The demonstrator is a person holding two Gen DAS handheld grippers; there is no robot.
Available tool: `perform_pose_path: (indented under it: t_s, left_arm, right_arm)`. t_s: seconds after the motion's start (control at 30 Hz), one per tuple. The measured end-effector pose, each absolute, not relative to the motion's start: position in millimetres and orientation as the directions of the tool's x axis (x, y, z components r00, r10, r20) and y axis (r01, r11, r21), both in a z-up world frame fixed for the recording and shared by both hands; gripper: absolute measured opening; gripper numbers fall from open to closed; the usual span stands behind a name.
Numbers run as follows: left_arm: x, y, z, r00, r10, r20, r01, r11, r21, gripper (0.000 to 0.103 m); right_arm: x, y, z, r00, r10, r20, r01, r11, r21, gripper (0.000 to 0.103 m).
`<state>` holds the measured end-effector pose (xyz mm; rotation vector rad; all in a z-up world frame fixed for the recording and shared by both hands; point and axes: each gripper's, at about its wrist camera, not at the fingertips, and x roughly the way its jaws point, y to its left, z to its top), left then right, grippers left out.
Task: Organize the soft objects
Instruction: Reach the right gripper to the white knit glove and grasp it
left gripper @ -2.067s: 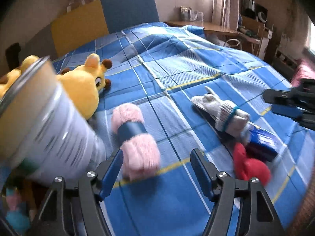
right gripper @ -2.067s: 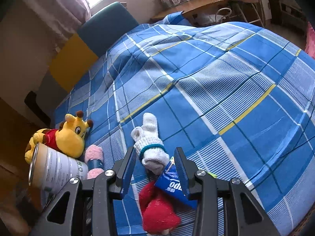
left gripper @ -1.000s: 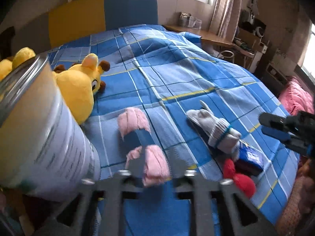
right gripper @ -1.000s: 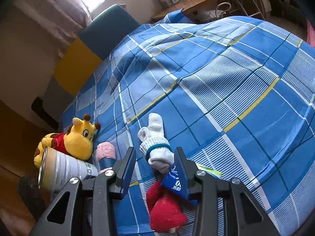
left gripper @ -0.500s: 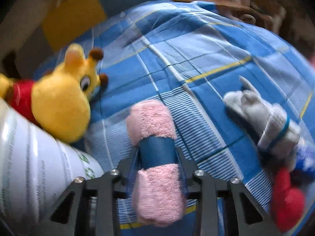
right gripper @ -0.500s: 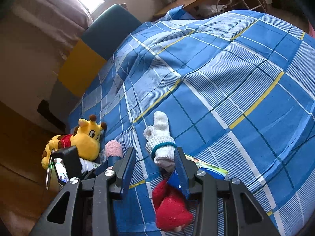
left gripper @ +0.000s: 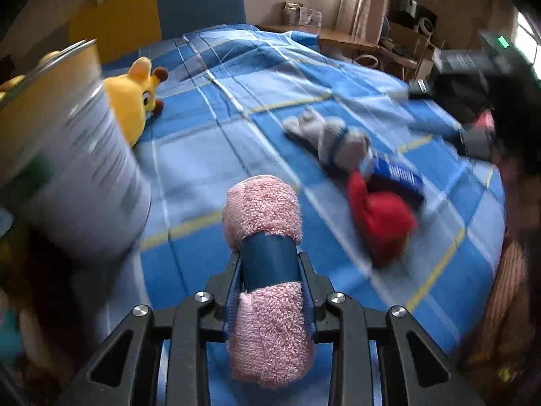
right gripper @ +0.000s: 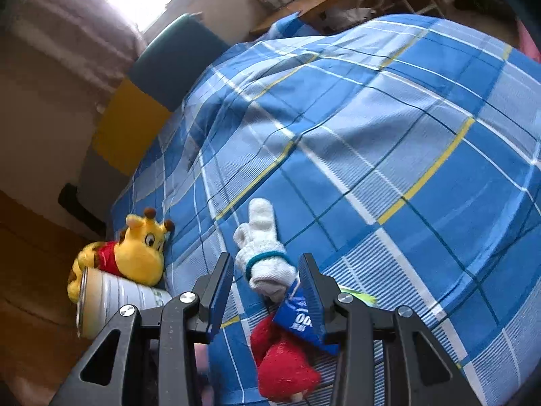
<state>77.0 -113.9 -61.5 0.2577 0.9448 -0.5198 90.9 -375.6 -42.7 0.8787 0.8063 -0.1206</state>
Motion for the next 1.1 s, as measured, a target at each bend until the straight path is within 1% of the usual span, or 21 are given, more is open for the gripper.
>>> perform_pose_path:
  t_s: [0.07, 0.13, 0.23, 0.3, 0.43, 0.5, 0.63, 1.1]
  left_arm:
    - [60, -108, -75, 0.479, -0.29, -0.829, 0.529, 0.848, 0.009, 0.032]
    - [46, -102, -80, 0.521, -0.301, -0.799, 0.529, 0.848, 0.025, 0.033]
    - [43, -105, -85, 0.544, -0.29, -0.787, 0.543, 0.837, 0.067, 0.034]
    - [46, -104, -89, 0.538, -0.292, -0.791, 0.532, 0.845, 0.05, 0.035]
    - [49, -99, -95, 0.543, -0.303, -0.783, 0.516, 0.856, 0.026, 0.036]
    - [45, -99, -96, 0.562, -0.3, -0.771, 0.524, 0.85, 0.051, 0.036]
    - [45, -99, -98, 0.571, -0.315, -0.758, 0.53, 0.846, 0.049, 0.036]
    - [43, -97, -100, 0.597, -0.341, -0.726, 0.536, 0.843, 0.044, 0.036]
  right_arm:
    - [84, -385, -43, 0.722, 0.198, -0.663, 0.433, 0.617, 0.657, 0.04]
    - [80, -393, -45, 0.731, 0.182, -0.657, 0.455, 0.588, 0.669, 0.04]
    - [79, -397, -49, 0.727, 0.191, -0.66, 0.47, 0.562, 0.681, 0.04]
    - [82, -396, -51, 0.713, 0.195, -0.674, 0.477, 0.57, 0.669, 0.04]
    - [93, -386, -61, 0.663, 0.261, -0.702, 0.464, 0.594, 0.658, 0.04]
    - [98, -380, -62, 0.637, 0.256, -0.727, 0.464, 0.625, 0.627, 0.04]
    - [100, -377, -65, 0.615, 0.241, -0.751, 0.474, 0.648, 0.596, 0.04]
    - [105, -365, -62, 0.609, 0.212, -0.765, 0.46, 0.691, 0.557, 0.04]
